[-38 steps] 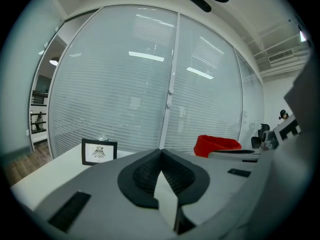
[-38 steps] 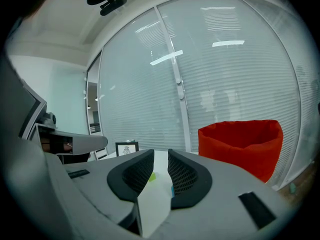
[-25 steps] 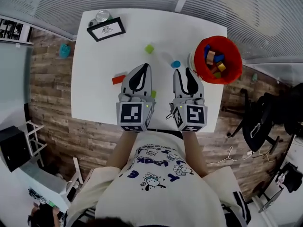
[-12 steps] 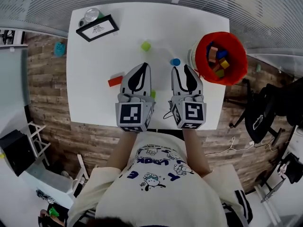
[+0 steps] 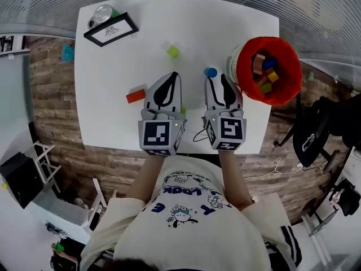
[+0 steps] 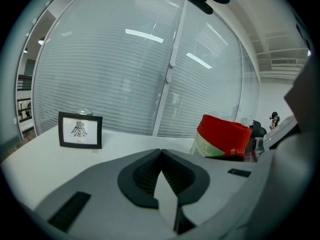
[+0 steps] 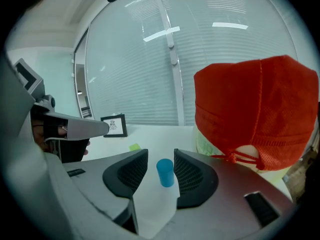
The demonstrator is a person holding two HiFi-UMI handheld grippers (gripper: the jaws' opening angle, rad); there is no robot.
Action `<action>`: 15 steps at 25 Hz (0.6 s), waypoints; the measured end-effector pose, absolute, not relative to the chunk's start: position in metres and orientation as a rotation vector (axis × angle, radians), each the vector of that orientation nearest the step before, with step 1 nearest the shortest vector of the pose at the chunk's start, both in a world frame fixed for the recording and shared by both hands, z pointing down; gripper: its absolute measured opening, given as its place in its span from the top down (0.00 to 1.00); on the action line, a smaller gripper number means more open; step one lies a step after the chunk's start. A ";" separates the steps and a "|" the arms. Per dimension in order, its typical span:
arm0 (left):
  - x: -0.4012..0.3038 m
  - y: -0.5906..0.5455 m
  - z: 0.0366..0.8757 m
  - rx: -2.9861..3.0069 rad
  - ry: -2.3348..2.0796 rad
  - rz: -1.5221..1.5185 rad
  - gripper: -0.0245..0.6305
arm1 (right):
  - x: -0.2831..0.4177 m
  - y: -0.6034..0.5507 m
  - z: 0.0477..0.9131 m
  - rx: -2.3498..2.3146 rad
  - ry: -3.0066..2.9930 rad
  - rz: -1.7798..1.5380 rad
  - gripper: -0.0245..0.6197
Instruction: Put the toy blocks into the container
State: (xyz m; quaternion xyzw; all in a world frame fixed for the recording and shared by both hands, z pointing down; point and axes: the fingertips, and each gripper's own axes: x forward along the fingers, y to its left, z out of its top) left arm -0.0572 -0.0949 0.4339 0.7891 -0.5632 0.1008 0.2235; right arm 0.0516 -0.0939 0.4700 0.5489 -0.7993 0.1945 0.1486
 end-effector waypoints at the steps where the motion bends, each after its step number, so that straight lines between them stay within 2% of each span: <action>1: -0.057 -0.095 0.436 2.175 -1.553 0.280 0.91 | 0.051 -0.094 0.472 1.571 -2.291 0.565 0.72; 15: -0.060 -0.093 0.452 2.132 -1.539 0.295 0.92 | 0.049 -0.099 0.501 1.566 -2.216 0.624 0.70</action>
